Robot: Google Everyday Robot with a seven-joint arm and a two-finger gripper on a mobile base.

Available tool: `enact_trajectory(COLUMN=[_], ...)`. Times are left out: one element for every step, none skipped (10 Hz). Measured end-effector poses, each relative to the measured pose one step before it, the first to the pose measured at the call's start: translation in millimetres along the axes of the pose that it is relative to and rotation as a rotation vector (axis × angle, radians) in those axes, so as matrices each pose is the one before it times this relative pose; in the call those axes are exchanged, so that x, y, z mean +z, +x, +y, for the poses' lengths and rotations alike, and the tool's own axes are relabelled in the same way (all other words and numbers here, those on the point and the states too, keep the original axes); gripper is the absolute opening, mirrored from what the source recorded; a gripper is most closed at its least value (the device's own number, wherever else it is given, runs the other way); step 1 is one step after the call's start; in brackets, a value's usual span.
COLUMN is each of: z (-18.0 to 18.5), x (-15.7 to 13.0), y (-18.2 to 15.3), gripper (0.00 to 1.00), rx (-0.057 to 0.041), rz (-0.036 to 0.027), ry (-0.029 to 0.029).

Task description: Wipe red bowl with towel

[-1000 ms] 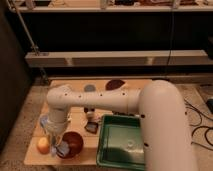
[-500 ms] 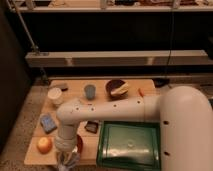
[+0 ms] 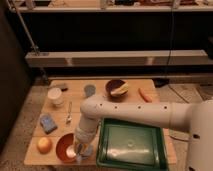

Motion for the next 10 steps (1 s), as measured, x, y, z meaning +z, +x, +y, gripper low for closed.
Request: enact_trajectory(z=[-7.71,-8.75,-20.13,-15.42,-18.04,-13.08,-18.89,-12.27,-5.07,-5.29], x=[-9.45,-6.60,-5.57,1.68,3.14,4.01,5.44,3.86,3.10,3.75], y=[12.23,8.15,9.20,3.59,0.25,-2.03,-6.56,-9.29,-10.00,-18.45], gripper=[0.00,0.00,0.00,0.00,0.00,0.00,0.00,0.00,0.00,0.00], rx=[-0.00221,-0.00527,-0.01436,-0.01356,-0.01790,-0.01763,-0.03044,-0.03108,-0.02328,-0.03279], rz=[0.01680,0.01158,0.01375,0.00116,-0.00258,-0.00638,-0.01232,-0.01291,-0.01107,-0.01582], ry=[0.01097,0.00544,0.00728,0.00200,0.00183,-0.00137,-0.00188,-0.00157,-0.00419,-0.00398])
